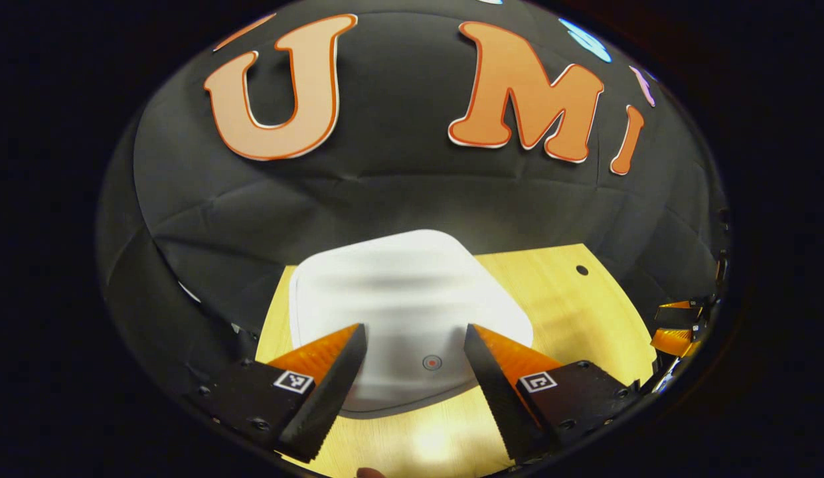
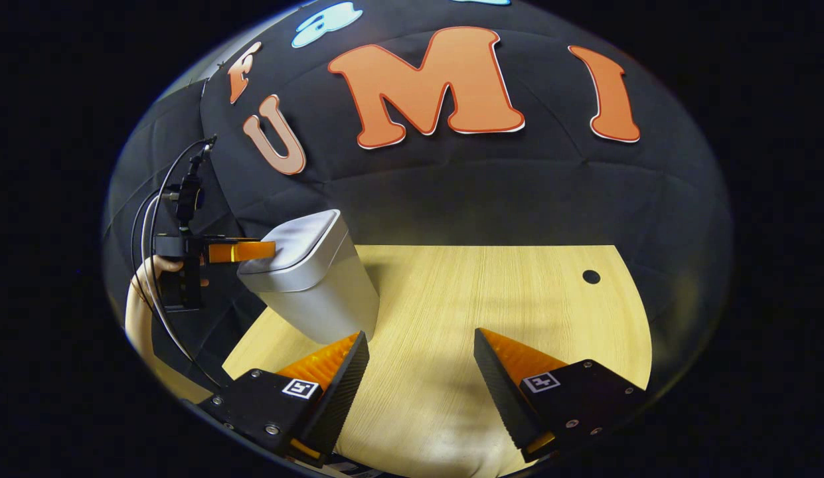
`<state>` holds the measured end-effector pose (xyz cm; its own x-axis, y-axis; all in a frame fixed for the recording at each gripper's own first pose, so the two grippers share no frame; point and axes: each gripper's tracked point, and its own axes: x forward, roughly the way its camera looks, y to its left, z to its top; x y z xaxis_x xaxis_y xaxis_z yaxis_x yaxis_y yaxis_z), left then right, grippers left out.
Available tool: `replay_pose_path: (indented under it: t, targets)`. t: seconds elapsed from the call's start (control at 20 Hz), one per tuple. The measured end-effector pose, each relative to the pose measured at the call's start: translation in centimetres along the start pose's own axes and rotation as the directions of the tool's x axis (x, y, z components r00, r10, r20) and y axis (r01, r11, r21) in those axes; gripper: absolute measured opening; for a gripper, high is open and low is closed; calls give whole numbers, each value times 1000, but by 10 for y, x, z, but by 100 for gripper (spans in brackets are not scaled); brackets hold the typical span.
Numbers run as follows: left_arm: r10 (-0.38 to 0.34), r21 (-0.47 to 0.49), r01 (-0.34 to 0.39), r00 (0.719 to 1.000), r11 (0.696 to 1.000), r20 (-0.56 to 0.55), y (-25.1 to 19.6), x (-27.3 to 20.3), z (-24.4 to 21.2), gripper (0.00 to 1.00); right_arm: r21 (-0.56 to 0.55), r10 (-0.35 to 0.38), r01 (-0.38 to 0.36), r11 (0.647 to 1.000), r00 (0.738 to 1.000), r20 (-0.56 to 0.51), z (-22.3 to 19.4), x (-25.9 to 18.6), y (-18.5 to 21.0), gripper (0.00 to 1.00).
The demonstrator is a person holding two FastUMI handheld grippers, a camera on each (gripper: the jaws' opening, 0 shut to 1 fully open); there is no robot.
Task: Press the lid of the desktop garbage bin to open it, pick up the crumpled paper on the desktop and throw it into the bin, then pick up the pop can on the desktop and drop it into the bin, and finally close the garbage bin lid.
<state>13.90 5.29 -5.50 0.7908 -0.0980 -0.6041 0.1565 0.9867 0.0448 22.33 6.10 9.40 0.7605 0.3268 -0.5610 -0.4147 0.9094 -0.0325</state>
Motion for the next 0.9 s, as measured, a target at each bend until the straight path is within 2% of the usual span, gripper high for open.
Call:
replay_pose_path:
  t: [0.2,0.25,0.35,0.6,0.9]
  targets:
    - [35,52,-37,999,998,40,0,2,-3,97,3,14,-14,1000,1000,3,-1,0,4,95]
    - [31,67,-35,998,997,61,0,2,-2,100,4,14,-14,1000,1000,1,-2,0,3,95]
    - [18,51,-22,997,998,73,-3,3,-2,97,8,12,-12,1000,1000,-1,-3,1,1,96]
    - [19,36,-23,996,999,88,-1,1,1,97,9,8,-8,1000,1000,-2,-4,1,-1,96]
    - [58,51,-62,995,997,78,0,-2,4,97,29,-2,1,1000,1000,22,1,-7,-6,95]
